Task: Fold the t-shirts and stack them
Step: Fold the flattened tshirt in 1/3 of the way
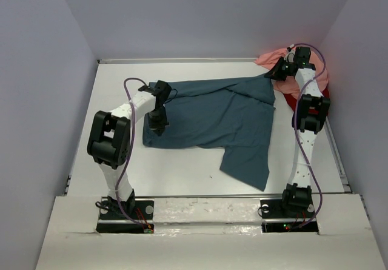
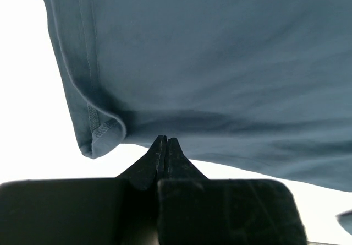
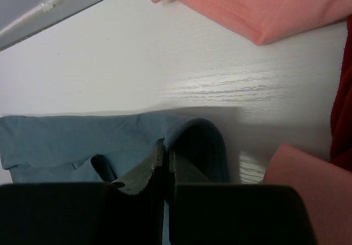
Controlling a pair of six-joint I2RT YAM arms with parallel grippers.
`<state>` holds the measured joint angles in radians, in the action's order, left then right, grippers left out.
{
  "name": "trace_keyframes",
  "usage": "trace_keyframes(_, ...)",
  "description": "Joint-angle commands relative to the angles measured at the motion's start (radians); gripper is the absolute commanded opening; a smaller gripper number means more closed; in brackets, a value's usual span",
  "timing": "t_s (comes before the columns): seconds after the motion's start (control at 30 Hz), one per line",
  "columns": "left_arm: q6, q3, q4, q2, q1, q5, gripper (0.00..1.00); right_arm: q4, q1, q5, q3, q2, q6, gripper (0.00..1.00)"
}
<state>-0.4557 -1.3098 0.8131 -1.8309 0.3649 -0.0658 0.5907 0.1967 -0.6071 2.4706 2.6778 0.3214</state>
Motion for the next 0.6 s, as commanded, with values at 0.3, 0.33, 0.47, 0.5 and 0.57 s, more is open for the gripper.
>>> trace_keyframes(0.3,-0.015,-0.023,0.026,-0.028,0.029,0.012,0.0,-0.042,0.02,-0.013,0.014,-0.079,-0.004,0.0)
trace_keyframes(0.33,-0.015,-0.016,0.023,-0.028,0.031,0.012,0.0,-0.042,0.02,-0.013,0.014,-0.079,-0.004,0.0)
trace_keyframes(0.47,-0.014,0.009,0.012,-0.031,0.029,-0.009,0.0,-0.042,0.02,-0.013,0.019,-0.078,-0.002,0.0)
trace_keyframes(0.5,-0.012,0.014,0.012,-0.034,0.029,-0.015,0.0,-0.042,0.02,-0.014,0.019,-0.078,-0.002,0.0)
trace_keyframes(0.57,-0.006,0.018,0.012,-0.041,0.026,-0.031,0.0,-0.04,0.02,-0.016,0.019,-0.078,-0.002,0.0)
